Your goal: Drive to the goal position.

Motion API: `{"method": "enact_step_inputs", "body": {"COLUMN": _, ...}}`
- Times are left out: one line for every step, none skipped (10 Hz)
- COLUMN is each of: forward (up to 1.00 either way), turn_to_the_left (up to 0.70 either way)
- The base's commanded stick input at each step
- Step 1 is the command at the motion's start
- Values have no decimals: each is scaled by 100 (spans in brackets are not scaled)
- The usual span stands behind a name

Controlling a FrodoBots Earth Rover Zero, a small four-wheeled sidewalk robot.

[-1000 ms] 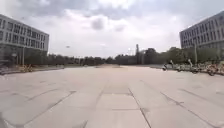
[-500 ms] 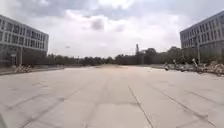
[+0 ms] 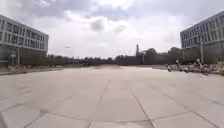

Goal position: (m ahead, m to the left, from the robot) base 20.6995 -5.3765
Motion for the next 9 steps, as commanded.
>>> {"method": "enact_step_inputs", "body": {"forward": 97, "turn_to_the_left": 0}}
{"method": "enact_step_inputs", "body": {"forward": 97, "turn_to_the_left": 0}}
{"method": "enact_step_inputs", "body": {"forward": 98, "turn_to_the_left": 0}}
{"method": "enact_step_inputs", "body": {"forward": 98, "turn_to_the_left": 0}}
{"method": "enact_step_inputs", "body": {"forward": 98, "turn_to_the_left": 0}}
{"method": "enact_step_inputs", "body": {"forward": 98, "turn_to_the_left": 0}}
{"method": "enact_step_inputs", "body": {"forward": 98, "turn_to_the_left": 0}}
{"method": "enact_step_inputs", "body": {"forward": 98, "turn_to_the_left": 0}}
{"method": "enact_step_inputs", "body": {"forward": 98, "turn_to_the_left": 0}}
